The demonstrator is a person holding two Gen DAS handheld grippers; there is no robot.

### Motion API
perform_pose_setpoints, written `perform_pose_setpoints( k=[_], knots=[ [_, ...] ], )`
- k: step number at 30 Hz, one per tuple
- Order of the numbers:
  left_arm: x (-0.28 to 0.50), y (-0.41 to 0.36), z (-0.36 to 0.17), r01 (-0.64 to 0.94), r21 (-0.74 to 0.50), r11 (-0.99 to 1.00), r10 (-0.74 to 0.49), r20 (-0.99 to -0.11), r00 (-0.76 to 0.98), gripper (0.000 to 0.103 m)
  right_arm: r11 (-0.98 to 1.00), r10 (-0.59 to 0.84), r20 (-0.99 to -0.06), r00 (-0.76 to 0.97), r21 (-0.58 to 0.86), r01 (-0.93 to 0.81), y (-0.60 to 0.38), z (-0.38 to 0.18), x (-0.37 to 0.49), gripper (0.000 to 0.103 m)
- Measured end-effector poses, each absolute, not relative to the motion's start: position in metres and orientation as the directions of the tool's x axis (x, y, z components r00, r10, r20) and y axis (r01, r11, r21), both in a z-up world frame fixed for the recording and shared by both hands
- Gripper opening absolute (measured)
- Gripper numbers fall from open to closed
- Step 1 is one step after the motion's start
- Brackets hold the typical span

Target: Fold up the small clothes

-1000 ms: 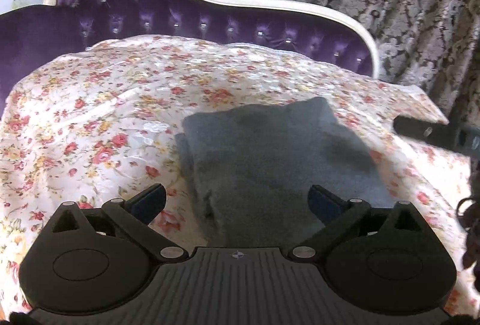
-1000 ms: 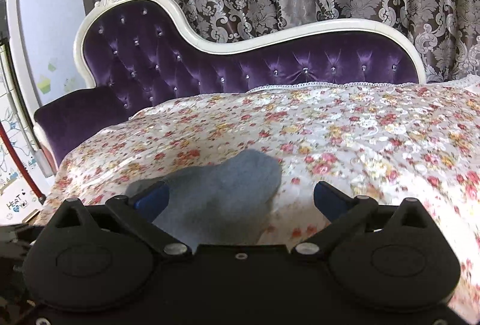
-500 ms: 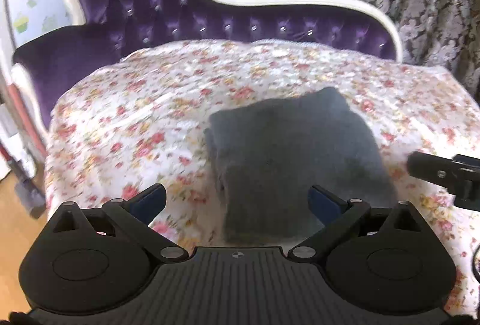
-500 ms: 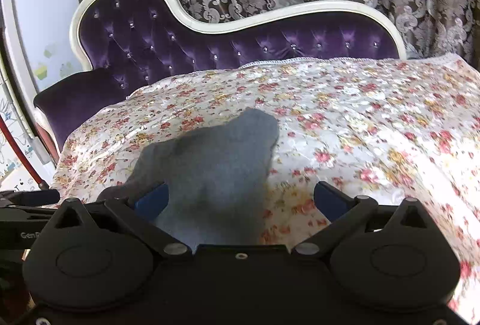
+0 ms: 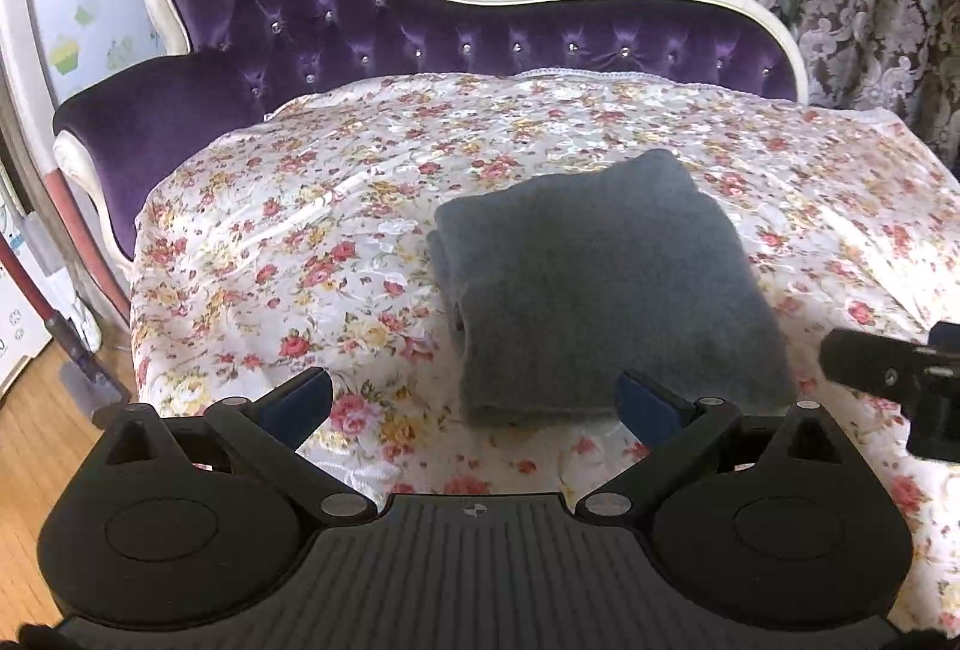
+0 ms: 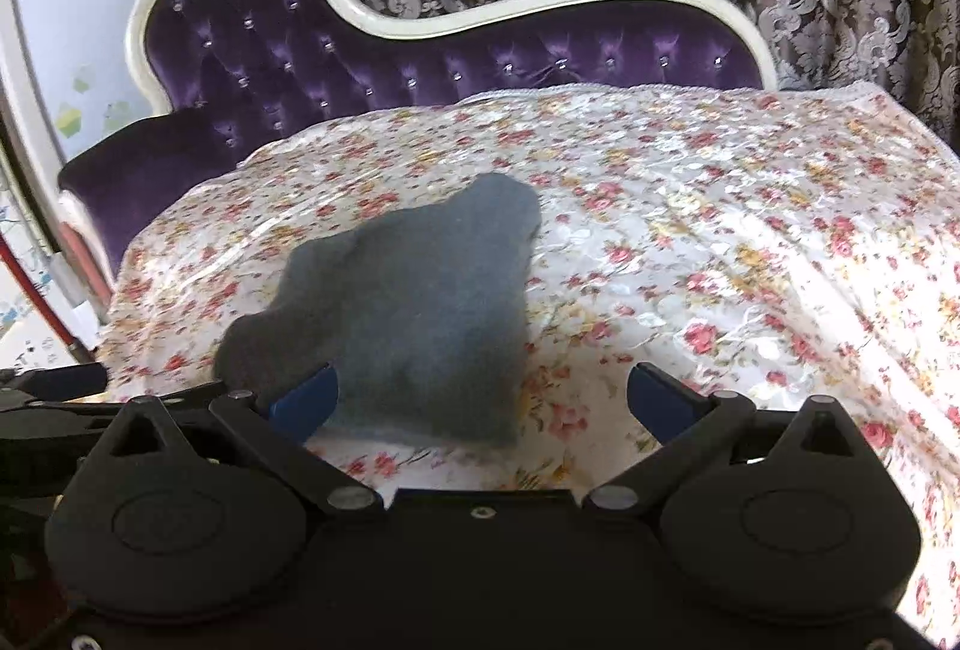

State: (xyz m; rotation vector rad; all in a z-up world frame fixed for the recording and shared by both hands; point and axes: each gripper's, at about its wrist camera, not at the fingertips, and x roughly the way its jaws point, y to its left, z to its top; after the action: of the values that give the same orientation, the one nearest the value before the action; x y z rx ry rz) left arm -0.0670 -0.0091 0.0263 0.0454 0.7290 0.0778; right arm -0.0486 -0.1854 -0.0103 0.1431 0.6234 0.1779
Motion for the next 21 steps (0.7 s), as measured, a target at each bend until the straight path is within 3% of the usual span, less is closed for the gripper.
perform_pose_setpoints(
  k=[21],
  knots=[
    [-0.082,-0.003,0.022,-0.065,0.031,0.997,0.068,-0.69,0.721,0.102,0.975,0.211,-0.592,0.778,0.189,-0.121,-0.172,-0.013,-0.065,0.103]
  ],
)
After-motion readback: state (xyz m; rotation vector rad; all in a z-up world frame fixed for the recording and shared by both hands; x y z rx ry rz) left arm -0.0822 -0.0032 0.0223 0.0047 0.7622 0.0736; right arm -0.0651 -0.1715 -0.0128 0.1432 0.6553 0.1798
